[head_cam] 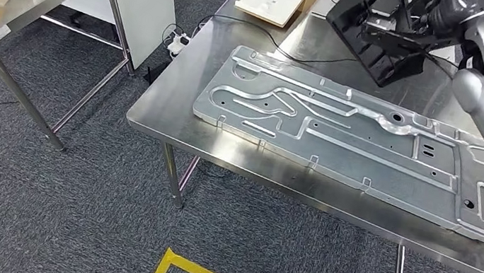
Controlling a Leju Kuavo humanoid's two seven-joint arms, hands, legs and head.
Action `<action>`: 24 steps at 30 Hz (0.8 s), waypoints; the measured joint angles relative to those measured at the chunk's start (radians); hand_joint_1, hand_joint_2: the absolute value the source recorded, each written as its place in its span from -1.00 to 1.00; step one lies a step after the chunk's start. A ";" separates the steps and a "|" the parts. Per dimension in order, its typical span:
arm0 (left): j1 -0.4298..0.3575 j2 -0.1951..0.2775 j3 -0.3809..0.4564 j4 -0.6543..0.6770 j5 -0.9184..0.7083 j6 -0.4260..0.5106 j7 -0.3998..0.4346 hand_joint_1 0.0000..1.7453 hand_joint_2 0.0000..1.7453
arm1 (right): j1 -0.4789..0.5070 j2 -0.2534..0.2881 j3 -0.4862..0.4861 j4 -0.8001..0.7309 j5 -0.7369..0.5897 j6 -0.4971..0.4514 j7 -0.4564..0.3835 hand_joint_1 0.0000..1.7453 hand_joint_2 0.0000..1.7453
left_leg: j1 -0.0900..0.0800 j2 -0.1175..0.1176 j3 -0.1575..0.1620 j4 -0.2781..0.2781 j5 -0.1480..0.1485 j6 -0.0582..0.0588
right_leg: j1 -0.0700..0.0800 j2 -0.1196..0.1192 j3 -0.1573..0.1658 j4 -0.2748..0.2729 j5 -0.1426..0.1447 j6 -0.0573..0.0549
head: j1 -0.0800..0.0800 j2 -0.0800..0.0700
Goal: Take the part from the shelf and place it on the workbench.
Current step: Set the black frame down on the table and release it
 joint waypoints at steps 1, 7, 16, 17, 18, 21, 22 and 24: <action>0.000 0.000 0.000 0.000 -0.002 -0.002 0.000 -1.00 1.00 | 0.014 0.000 0.002 0.029 0.009 -0.007 -0.005 1.00 1.00 | 0.000 0.000 0.000 0.001 0.000 0.000 | 0.000 0.000 0.000 0.000 0.000 0.000 | 0.000 0.000; -0.001 0.001 0.000 0.000 -0.008 -0.013 -0.008 -1.00 1.00 | 0.079 0.008 0.021 0.225 0.068 -0.061 -0.019 1.00 1.00 | -0.001 -0.003 -0.002 0.005 0.000 0.000 | -0.001 -0.003 0.002 0.000 0.000 0.000 | 0.000 0.000; -0.002 0.007 0.001 0.000 -0.002 -0.029 -0.021 -1.00 1.00 | 0.131 0.022 0.028 0.417 0.089 -0.098 -0.044 1.00 1.00 | -0.002 -0.005 -0.002 0.006 0.000 0.000 | -0.002 -0.005 0.002 0.000 0.001 0.001 | 0.000 0.000; -0.002 0.007 0.002 0.000 -0.004 -0.029 -0.018 -1.00 1.00 | 0.131 0.025 0.028 0.426 0.092 -0.101 -0.046 1.00 1.00 | -0.002 -0.005 -0.002 0.006 0.000 0.000 | -0.002 -0.005 0.002 0.000 0.001 0.001 | 0.000 0.000; -0.002 0.008 0.002 0.000 -0.005 -0.029 -0.016 -1.00 1.00 | 0.131 0.028 0.028 0.434 0.095 -0.103 -0.047 1.00 1.00 | -0.002 -0.005 -0.002 0.006 0.000 0.000 | -0.002 -0.005 0.002 0.000 0.001 0.001 | 0.000 0.000; -0.002 0.008 0.002 0.000 -0.008 -0.030 -0.013 -1.00 1.00 | 0.131 0.037 0.028 0.453 0.104 -0.105 -0.050 1.00 1.00 | -0.002 -0.005 -0.002 0.006 0.000 0.000 | -0.002 -0.005 0.002 0.000 0.001 0.001 | 0.000 0.000; -0.002 0.008 0.002 0.000 -0.008 -0.031 -0.013 -1.00 1.00 | 0.131 0.041 0.028 0.458 0.105 -0.105 -0.050 1.00 1.00 | -0.002 -0.005 -0.002 0.005 0.000 0.000 | -0.002 -0.005 0.002 0.000 0.001 0.001 | 0.000 0.000; -0.002 0.008 0.002 0.000 -0.008 -0.031 -0.013 -1.00 1.00 | 0.131 0.046 0.028 0.466 0.105 -0.105 -0.050 1.00 1.00 | -0.002 -0.005 -0.002 0.005 0.000 0.000 | -0.002 -0.005 0.002 0.000 0.001 0.001 | 0.000 0.000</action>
